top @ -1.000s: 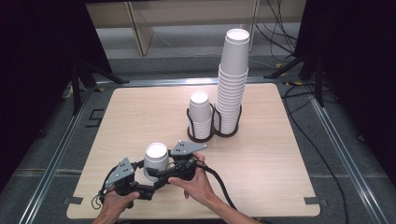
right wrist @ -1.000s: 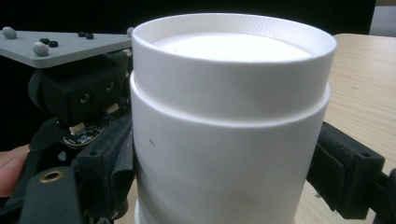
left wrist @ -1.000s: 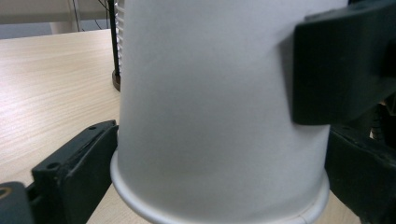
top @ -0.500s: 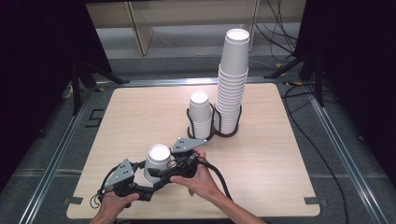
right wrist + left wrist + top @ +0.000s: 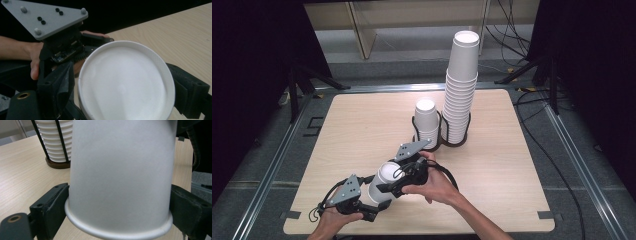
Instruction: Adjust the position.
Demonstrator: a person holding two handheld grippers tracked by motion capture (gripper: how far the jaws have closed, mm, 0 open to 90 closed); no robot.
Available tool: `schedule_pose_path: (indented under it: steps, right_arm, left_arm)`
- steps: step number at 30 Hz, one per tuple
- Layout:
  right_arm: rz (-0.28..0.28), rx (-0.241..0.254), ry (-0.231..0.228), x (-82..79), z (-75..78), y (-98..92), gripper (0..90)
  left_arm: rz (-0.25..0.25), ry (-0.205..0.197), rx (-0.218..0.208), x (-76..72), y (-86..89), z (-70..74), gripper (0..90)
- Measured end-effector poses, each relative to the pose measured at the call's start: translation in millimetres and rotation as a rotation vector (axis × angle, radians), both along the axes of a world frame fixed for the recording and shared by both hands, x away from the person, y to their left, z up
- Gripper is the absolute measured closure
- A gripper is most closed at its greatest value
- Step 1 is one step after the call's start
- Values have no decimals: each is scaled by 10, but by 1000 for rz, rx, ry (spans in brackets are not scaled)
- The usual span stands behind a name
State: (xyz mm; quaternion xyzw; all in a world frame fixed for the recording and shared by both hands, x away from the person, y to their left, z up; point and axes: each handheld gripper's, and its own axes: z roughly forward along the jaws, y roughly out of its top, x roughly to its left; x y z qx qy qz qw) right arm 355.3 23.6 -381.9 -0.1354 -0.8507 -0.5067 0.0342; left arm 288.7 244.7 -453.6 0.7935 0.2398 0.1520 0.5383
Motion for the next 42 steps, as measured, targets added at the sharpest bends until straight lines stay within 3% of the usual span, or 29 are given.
schedule_pose_path:
  steps: [4, 6, 8, 9, 10, 14, 15, 16, 19, 21, 22, 25, 27, 28, 32, 37, 38, 39, 42]
  right_arm:
    - [29, -49, 3, 5, -2, -11, 159]
    - [29, -70, 31, -2, -6, -22, 164]
    - [35, -86, 51, -6, -10, -30, 173]
    - [52, -84, 20, 15, -16, -29, 179]
    - [53, -86, 19, 19, -17, -33, 183]
    - [72, -112, 35, 23, -33, -37, 190]
    - [59, -127, 66, 8, -33, -43, 194]
    - [76, -121, 43, 26, -42, -42, 197]
    - [88, -132, 49, 28, -50, -47, 205]
    - [92, -126, 53, 32, -59, -47, 210]
    - [79, -135, 82, 12, -58, -49, 211]
    - [88, -147, 89, 15, -56, -59, 216]
    - [92, -144, 81, 8, -54, -61, 219]
    - [107, -131, 40, 28, -57, -57, 221]
    - [98, -101, 37, 35, -34, -65, 225]
    - [66, -62, 35, 58, -5, -100, 228]
    - [47, -59, 60, 49, 4, -113, 229]
    - [52, -41, 35, 71, 6, -119, 229]
    - [15, -17, 77, 76, 24, -150, 230]
  left_arm:
    - [-21, -5, 30, -8, -3, -5, 100]
    - [-29, -4, 37, -10, -11, -11, 101]
    - [-44, -10, 79, -6, -2, -7, 101]
    - [-43, -5, 69, -13, -14, -15, 102]
    - [-43, -5, 59, -14, -25, -24, 102]
    - [-59, -7, 90, -17, -21, -16, 102]
    - [-56, -10, 78, -21, -30, -21, 103]
    - [-54, -13, 82, -26, -32, -20, 102]
    - [-66, -13, 117, -32, -23, -9, 103]
    - [-63, -18, 113, -33, -29, -18, 103]
    - [-67, -19, 112, -35, -32, -21, 103]
    - [-78, -25, 120, -27, -32, -23, 102]
    - [-67, -21, 106, -33, -37, -26, 96]
    - [-64, -20, 93, -29, -37, -30, 90]
    - [-57, -13, 63, -16, -8, -26, 54]
    - [-18, 7, -23, 11, 41, -32, 47]
    - [-15, 12, -49, 22, 47, -36, 49]
    - [-8, 22, -60, 29, 57, -33, 50]
    - [22, 40, -94, 33, 65, -23, 63]
